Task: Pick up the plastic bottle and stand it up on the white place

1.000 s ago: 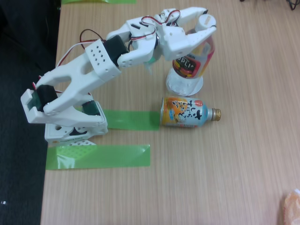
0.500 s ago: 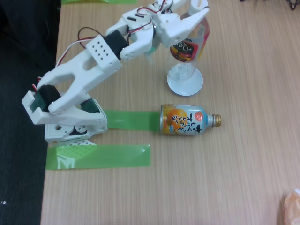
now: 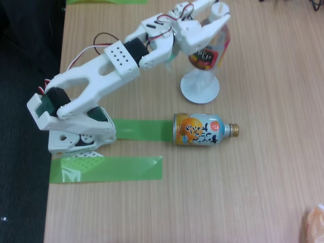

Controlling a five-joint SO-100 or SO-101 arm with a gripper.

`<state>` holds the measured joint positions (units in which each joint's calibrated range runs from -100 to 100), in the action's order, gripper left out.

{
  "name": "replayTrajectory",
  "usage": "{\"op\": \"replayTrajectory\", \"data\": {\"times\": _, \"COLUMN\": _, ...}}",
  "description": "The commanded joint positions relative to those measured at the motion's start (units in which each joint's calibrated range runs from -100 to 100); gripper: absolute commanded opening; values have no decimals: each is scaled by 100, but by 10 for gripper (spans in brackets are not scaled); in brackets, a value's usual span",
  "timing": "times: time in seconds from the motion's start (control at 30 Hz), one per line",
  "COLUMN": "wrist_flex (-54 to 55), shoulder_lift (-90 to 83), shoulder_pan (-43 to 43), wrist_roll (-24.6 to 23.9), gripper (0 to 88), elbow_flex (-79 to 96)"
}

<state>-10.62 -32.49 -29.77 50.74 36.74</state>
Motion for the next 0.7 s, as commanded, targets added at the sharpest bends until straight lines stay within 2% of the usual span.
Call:
{"op": "replayTrajectory", "data": {"times": 0.0, "wrist_flex": 109, "shoulder_lift": -65, "shoulder_pan": 51, "wrist_roll": -17, "gripper": 115, "elbow_flex": 52}}
{"op": "replayTrajectory", "data": {"times": 0.47, "wrist_flex": 126, "shoulder_lift": -65, "shoulder_pan": 59, "wrist_roll": -17, "gripper": 115, "elbow_flex": 25}}
{"op": "replayTrajectory", "data": {"times": 0.67, "wrist_flex": 899, "shoulder_lift": -65, "shoulder_pan": 59, "wrist_roll": -17, "gripper": 119, "elbow_flex": 296}}
